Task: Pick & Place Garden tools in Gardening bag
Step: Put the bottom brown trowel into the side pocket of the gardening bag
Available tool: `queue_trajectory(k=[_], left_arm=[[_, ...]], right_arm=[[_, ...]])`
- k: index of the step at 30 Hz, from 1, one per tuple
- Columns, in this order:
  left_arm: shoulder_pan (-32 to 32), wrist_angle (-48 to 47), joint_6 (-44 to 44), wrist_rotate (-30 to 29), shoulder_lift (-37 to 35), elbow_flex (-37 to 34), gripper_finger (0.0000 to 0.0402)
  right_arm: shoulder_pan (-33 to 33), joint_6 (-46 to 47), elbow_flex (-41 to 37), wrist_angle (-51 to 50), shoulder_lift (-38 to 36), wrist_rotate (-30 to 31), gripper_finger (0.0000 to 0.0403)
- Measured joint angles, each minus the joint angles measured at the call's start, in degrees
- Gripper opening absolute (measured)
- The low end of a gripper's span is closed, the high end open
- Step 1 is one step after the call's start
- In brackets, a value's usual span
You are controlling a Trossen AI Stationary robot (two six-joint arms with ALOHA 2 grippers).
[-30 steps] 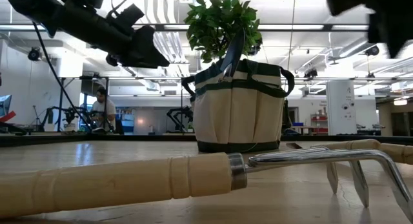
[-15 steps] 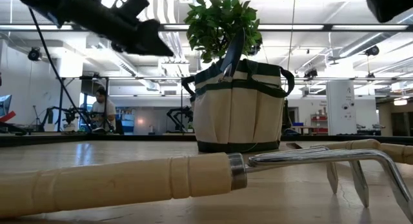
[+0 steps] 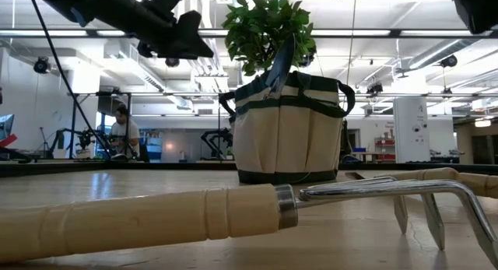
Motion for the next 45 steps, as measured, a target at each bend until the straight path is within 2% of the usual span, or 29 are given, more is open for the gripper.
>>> queue_trajectory(k=[8,22,30,38,45], left_arm=[[0.15,0.0,-0.08,0.02,0.0,-0.04,0.0268],[0.13,-0.04,-0.33,0.04,0.0,-0.09,0.0268],[0.08,-0.11,-0.33,0.16,0.0,-0.11,0.0268],[0.08,-0.56,-0.33,0.2,0.02,-0.13,0.0268],[0.11,-0.55,-0.31,0.2,0.02,-0.13,0.0268]], right_arm=[[0.96,-0.9,1.29,0.55,5.62,-8.54,0.013],[1.75,-2.88,1.66,0.99,12.76,-8.92,0.0157],[1.73,-4.25,1.49,1.66,15.29,-8.83,0.0141],[1.7,-6.18,1.62,2.47,18.33,-8.73,0.0114],[1.71,-6.53,1.53,2.74,18.04,-8.7,0.008]])
